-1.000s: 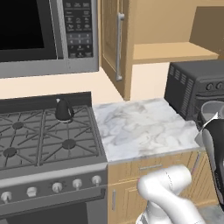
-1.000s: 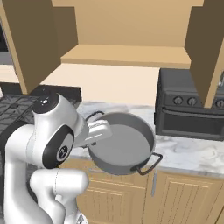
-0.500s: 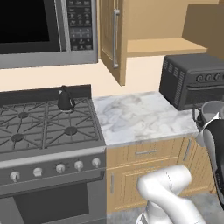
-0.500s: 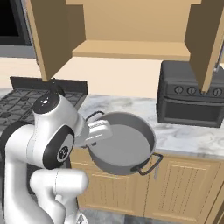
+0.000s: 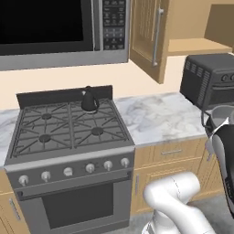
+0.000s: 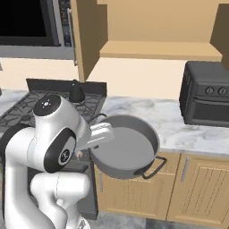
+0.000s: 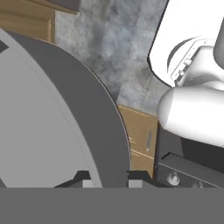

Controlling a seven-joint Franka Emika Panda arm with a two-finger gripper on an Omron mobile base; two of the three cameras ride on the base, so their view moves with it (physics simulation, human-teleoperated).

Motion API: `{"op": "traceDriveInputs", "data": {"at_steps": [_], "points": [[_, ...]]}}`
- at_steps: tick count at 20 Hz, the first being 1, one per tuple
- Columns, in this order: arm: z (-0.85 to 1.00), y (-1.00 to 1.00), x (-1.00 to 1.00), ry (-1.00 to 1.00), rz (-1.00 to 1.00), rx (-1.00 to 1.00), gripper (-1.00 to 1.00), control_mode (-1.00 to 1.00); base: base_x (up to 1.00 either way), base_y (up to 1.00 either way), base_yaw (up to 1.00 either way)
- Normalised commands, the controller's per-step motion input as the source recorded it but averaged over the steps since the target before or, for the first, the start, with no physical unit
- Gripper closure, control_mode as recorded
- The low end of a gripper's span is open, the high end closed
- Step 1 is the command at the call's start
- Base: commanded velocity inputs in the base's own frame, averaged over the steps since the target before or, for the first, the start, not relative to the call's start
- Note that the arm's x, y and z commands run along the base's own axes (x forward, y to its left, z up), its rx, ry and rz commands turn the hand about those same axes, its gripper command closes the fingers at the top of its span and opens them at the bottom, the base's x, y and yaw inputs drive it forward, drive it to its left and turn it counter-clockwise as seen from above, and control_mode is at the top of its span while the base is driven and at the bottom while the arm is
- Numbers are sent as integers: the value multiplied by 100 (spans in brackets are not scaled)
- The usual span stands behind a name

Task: Pick the kettle from the cabinet and place it on a stove burner. Then pick the pot from the counter and place it on another stove burner. Finally, turn both burners on.

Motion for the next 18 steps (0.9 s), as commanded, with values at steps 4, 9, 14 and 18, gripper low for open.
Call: {"op": "traceDriveInputs", "data": {"at_steps": [4, 9, 14, 18], "points": [[0, 0, 0, 0, 0, 0, 100, 100, -19, 62, -4], [0, 0, 0, 0, 0, 0, 100, 100, -18, 61, -3], [0, 0, 0, 0, 0, 0, 100, 100, -9, 61, -5], [0, 0, 0, 0, 0, 0, 100, 100, 0, 63, -7]]}}
